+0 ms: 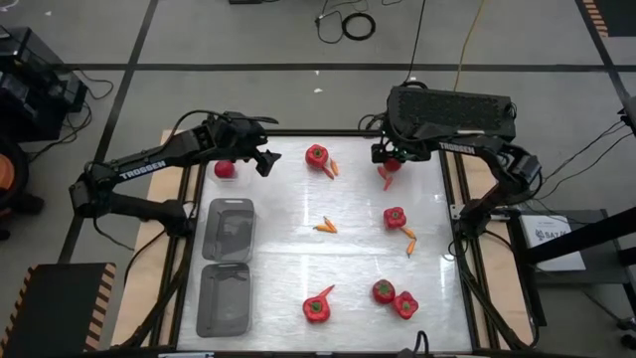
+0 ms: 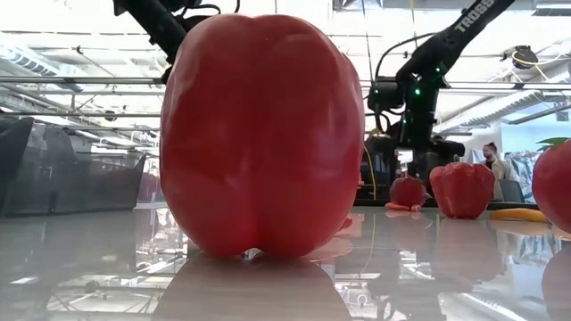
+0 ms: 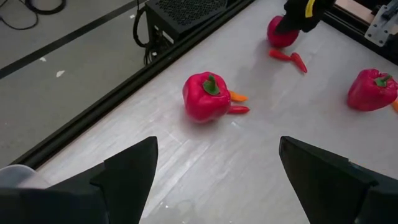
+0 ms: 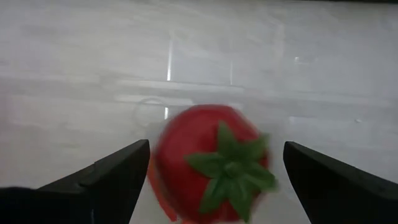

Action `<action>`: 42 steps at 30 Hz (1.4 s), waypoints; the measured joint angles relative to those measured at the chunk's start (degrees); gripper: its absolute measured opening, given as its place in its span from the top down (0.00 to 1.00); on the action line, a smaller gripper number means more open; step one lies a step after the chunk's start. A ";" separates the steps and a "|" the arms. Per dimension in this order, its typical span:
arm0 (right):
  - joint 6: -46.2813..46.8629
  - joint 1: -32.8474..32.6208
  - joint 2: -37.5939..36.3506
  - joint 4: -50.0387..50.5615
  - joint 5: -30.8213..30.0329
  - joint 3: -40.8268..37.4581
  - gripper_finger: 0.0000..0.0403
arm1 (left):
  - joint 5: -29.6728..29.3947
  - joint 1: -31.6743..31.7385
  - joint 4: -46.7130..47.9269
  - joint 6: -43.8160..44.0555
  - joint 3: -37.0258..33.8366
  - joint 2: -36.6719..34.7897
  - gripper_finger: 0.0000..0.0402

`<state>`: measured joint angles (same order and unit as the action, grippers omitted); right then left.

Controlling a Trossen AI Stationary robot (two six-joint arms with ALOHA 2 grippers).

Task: Sort produce into baskets
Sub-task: Put the red tomato into the transparent bin

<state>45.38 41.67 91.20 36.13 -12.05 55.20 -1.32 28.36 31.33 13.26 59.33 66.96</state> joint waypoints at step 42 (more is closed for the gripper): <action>-4.28 -9.00 0.21 -16.07 2.81 16.41 0.28 | -2.14 -1.73 19.76 -0.50 -0.07 -1.51 0.15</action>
<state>41.10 32.67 91.41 20.05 -9.24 71.61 -3.46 26.63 51.09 12.76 59.27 65.45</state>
